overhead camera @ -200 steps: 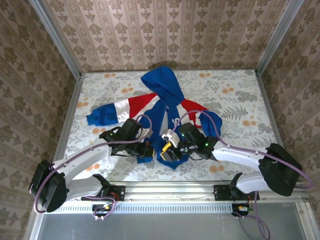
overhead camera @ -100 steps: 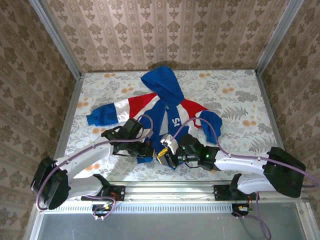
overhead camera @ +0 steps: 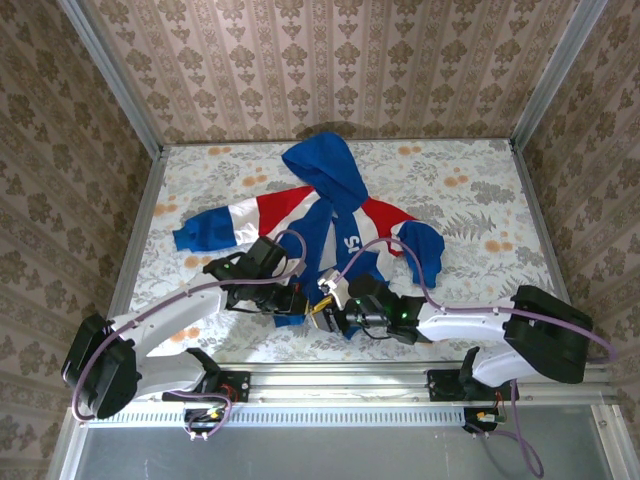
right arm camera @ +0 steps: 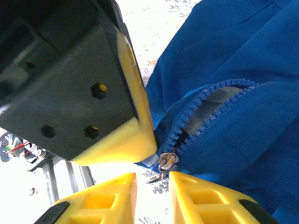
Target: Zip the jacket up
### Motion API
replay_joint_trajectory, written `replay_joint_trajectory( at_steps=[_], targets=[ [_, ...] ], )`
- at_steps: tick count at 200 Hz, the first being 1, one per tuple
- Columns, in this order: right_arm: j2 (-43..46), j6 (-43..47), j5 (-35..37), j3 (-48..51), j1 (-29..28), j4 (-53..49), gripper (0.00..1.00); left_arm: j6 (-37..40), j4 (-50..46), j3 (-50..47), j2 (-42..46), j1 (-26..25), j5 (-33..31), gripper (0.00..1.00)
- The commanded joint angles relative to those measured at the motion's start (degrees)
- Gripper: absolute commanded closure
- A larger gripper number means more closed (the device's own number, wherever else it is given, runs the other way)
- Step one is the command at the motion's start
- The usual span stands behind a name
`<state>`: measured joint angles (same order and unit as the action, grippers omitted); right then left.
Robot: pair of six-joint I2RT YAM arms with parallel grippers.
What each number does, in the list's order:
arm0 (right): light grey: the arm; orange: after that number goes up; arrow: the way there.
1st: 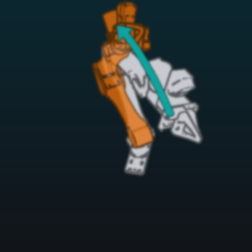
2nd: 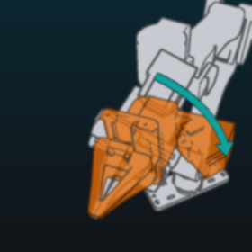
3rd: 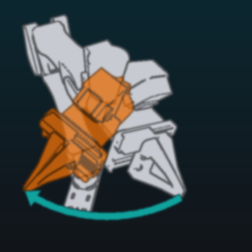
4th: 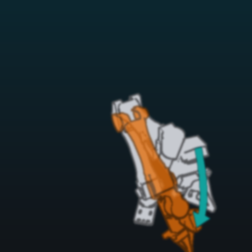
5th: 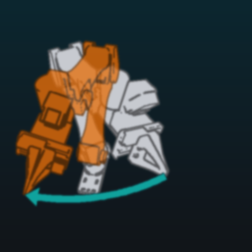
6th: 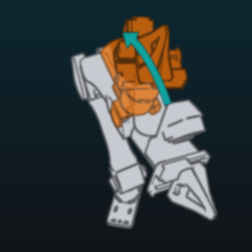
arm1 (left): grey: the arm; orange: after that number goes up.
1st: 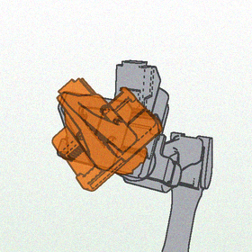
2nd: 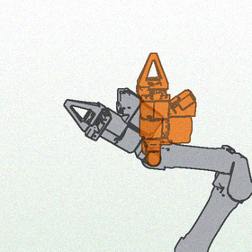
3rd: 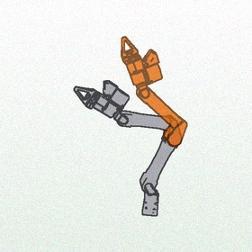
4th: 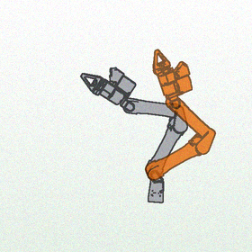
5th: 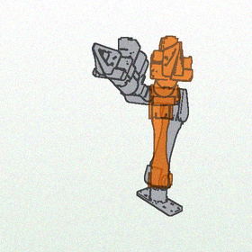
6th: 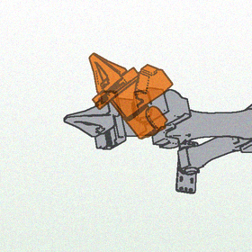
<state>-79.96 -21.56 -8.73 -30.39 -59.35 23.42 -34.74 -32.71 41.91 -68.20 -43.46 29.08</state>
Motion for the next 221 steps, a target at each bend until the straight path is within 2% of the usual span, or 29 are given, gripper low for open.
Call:
replay_joint_trajectory(
  at_steps=[1,58,81,112,134,192,221],
  targets=[
    [-1.67,-1.47,3.11,-0.96,-0.81,0.25,0.7,-0.82,-1.25,2.03,0.35,-0.31,-0.65,1.0],
    [-2.02,-1.58,4.6,-1.42,-1.9,-0.44,0.71,-2.45,0.8,1.02,0.52,0.04,0.47,1.0],
    [-0.19,-2.53,7.8,-0.07,-2.08,-0.38,0.71,-3.25,1.42,0.63,0.78,0.3,0.72,1.0],
    [9.34,-5.22,15.41,3.05,-2.08,-2.77,0.72,-4.96,2.18,0.29,1.14,0.67,0.62,1.0],
    [11.71,-5.34,16.03,2.81,-2.32,-6.35,0.71,-6.56,2.25,0.41,1.43,0.85,-0.59,1.0],
    [5.31,-5.5,15.94,-0.47,-6.93,-3.44,0.72,-9.06,3.52,0.37,1.41,0.9,-0.43,1.0],
    [1.98,-7.13,16.57,-1.29,-7.36,-1.23,0.74,-9.3,3.71,0.36,1.67,0.86,-0.12,1.0]
  ],
)
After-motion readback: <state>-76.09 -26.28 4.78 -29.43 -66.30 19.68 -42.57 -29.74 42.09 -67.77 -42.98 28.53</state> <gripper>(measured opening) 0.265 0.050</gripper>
